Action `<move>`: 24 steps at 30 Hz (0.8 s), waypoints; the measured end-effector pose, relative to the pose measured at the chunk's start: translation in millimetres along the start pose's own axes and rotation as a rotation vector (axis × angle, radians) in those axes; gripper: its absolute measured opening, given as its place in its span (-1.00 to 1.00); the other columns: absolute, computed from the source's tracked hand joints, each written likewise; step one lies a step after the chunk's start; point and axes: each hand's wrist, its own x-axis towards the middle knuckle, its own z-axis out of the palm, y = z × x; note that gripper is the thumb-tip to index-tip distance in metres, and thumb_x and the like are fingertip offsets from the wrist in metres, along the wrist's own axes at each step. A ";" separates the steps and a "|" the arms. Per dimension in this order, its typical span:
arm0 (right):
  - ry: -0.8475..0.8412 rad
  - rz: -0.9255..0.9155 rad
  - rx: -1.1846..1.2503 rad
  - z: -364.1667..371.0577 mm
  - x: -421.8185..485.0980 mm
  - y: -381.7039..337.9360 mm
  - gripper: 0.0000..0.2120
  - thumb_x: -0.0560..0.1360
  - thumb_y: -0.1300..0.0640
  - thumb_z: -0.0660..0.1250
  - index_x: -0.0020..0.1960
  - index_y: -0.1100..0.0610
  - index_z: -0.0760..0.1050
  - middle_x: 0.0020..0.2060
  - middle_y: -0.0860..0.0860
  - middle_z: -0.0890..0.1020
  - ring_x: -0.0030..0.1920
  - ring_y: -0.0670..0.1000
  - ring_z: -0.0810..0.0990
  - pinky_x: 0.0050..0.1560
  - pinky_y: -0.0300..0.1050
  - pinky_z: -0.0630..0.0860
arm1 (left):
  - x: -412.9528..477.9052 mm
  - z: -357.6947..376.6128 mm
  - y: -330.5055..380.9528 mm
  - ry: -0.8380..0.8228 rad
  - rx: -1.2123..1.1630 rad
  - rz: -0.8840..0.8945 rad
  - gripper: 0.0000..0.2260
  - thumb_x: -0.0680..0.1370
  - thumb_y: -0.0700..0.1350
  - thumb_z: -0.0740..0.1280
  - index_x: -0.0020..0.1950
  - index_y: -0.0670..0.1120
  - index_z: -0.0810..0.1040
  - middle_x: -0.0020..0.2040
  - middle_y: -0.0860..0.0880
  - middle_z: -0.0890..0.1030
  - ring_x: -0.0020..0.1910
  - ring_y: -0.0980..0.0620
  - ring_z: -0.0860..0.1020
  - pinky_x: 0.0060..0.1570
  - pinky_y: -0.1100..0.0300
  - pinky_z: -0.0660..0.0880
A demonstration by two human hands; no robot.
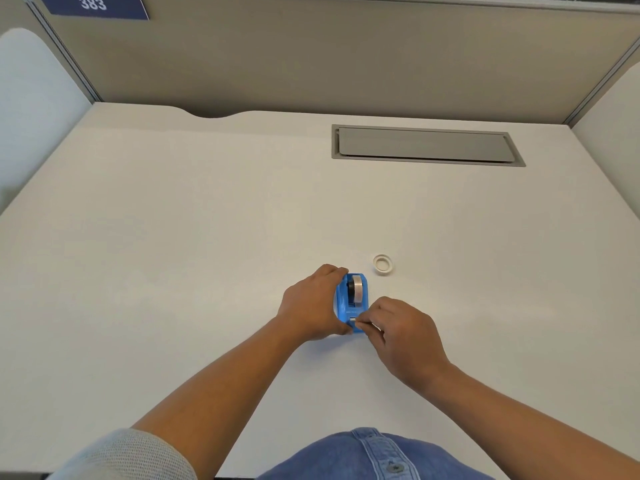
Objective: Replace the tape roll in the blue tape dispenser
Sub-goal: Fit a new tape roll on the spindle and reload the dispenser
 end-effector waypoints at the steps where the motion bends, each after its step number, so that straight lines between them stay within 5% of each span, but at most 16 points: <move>1: 0.013 -0.020 -0.003 1.4 -1.9 0.8 -0.93 0.38 0.19 0.55 -0.16 0.13 0.68 -0.31 0.01 0.66 -0.35 0.04 0.60 -0.43 -0.13 0.54 | 0.3 0.3 -0.2 0.000 0.000 -0.002 -0.06 0.17 0.29 0.55 0.46 0.07 0.27 0.38 0.14 0.41 0.18 0.07 0.53 -0.01 0.16 0.49; 24: 0.088 -0.126 -0.046 19.1 -11.8 5.5 -0.84 0.32 0.16 0.59 -0.14 0.18 0.69 -0.33 0.07 0.68 -0.39 0.03 0.61 -0.36 -0.22 0.53 | 1.0 0.0 1.0 -0.011 -0.020 -0.024 -0.03 0.16 0.27 0.59 0.48 0.06 0.27 0.40 0.11 0.41 0.21 0.06 0.52 0.08 0.11 0.51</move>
